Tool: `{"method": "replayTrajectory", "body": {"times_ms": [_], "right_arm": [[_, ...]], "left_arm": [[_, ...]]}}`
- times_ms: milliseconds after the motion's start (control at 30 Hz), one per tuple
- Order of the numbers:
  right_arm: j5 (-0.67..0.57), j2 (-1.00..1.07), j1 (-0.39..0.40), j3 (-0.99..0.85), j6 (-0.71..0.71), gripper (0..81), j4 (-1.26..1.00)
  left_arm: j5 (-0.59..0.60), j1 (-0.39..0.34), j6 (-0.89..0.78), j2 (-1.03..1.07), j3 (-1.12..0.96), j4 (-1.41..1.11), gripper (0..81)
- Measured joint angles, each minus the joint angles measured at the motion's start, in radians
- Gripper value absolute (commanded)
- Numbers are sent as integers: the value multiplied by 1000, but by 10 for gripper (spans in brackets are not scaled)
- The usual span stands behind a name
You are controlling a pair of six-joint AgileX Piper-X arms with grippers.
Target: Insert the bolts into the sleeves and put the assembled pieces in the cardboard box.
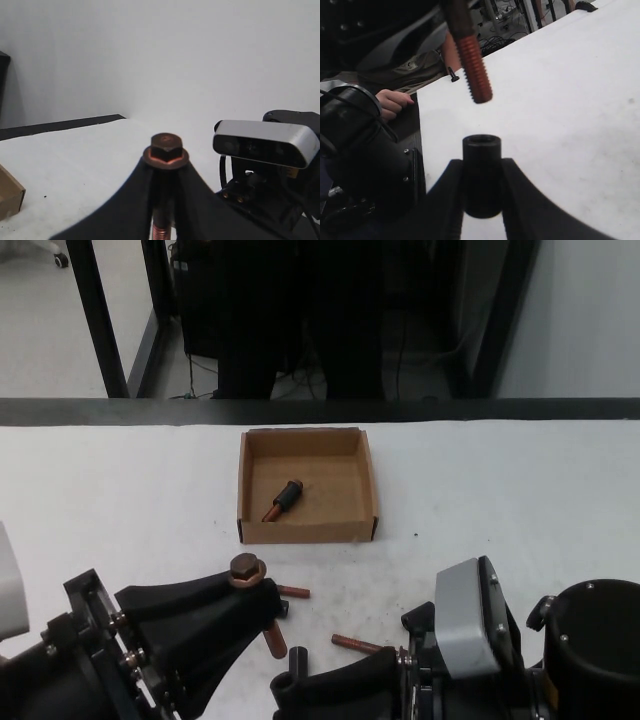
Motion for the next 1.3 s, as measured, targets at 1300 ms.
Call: {"method": "replayTrajectory", "body": {"times_ms": [1300], "right_arm": [[39, -49, 3, -2, -62, 2, 0]], "left_arm": [[36, 0, -61, 0, 0, 13, 8]]}}
